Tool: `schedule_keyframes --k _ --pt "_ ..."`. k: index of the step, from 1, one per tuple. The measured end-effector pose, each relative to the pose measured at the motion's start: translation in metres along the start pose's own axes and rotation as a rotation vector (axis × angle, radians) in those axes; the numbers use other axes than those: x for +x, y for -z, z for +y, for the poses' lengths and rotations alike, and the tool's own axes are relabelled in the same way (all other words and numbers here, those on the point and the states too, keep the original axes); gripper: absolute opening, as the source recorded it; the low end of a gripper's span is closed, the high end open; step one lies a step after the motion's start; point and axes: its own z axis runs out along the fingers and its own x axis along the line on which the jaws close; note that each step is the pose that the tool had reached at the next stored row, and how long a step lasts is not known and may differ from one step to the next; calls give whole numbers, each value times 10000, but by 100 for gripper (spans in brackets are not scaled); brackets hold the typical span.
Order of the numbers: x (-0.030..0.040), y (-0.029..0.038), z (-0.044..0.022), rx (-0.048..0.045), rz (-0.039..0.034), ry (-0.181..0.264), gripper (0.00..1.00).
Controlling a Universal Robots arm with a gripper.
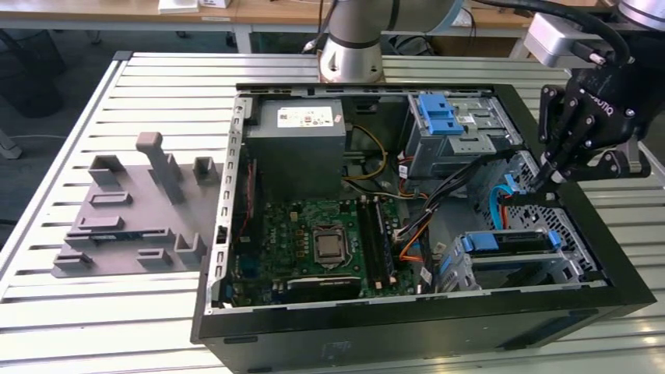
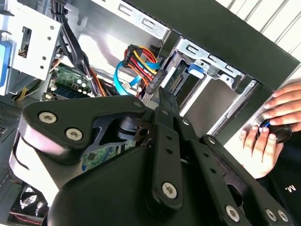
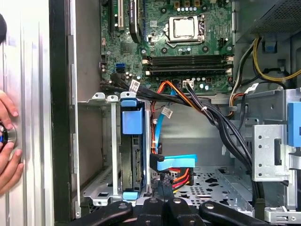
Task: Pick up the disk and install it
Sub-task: 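Insert the first disk wire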
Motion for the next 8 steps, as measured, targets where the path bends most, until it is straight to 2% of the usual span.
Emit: schedule_keyframes --k 5,8 --pt "-1 -2 -1 0 7 1 11" --pt "-4 -23 -1 2 44 1 11"
